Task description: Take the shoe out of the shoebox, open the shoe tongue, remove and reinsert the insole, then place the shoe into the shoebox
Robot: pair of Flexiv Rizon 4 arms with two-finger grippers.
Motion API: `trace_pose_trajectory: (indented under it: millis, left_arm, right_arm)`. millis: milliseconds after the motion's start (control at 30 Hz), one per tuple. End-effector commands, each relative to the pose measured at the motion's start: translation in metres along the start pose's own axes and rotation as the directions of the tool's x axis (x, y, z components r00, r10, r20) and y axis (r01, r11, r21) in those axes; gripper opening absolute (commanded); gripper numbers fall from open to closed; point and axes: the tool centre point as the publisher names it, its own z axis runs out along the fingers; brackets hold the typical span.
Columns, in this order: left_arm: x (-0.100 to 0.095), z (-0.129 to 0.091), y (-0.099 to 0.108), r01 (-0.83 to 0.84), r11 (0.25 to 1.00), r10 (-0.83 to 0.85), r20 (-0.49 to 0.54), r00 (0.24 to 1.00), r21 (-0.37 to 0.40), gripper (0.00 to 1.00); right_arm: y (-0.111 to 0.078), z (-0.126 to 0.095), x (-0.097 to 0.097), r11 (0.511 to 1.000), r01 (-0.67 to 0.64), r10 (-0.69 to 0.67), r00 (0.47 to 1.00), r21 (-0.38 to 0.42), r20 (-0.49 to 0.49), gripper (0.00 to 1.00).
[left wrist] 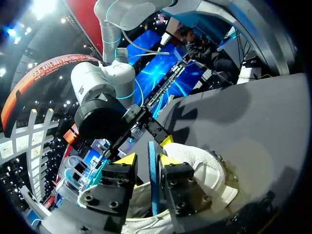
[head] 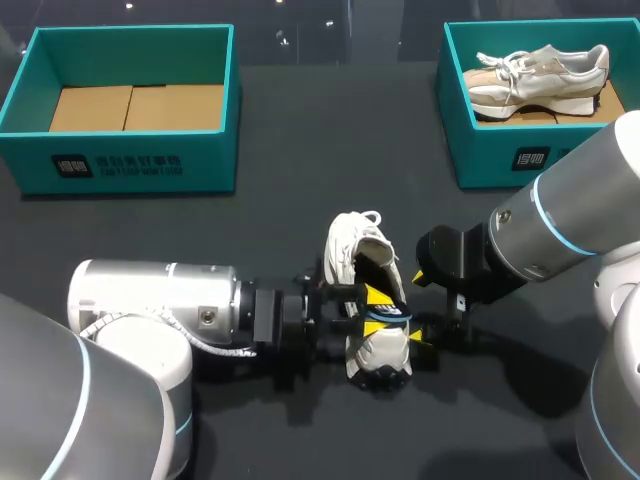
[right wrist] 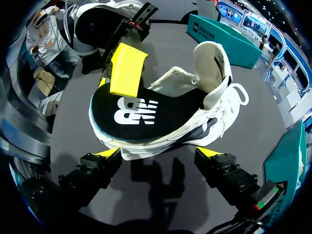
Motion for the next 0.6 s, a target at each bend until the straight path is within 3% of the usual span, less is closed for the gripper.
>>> trace_pose_trajectory:
  millis: [33, 67, 100, 600]
  left_arm:
    - [0.001, 0.015, 0.005, 0.006, 1.0, -0.006, -0.019, 1.0, -0.014, 0.2]
    - [0.002, 0.017, 0.006, 0.006, 1.0, -0.006, -0.021, 1.0, -0.015, 0.15]
    - [0.002, 0.018, 0.007, 0.006, 1.0, -0.007, -0.024, 1.0, -0.017, 0.0]
    - [0.009, 0.003, 0.053, -0.057, 0.994, 0.053, -0.046, 0.998, -0.089, 0.0]
  right_arm:
    - [0.0, 0.0, 0.002, 1.0, 0.0, 0.0, 1.0, 0.0, 0.003, 1.0]
    - [0.0, 0.0, 0.002, 1.0, 0.0, 0.0, 1.0, 0.0, 0.003, 1.0]
    - [0.0, 0.0, 0.002, 1.0, 0.0, 0.0, 1.0, 0.0, 0.003, 1.0]
    - [0.0, 0.0, 0.002, 1.0, 0.0, 0.0, 1.0, 0.0, 0.003, 1.0]
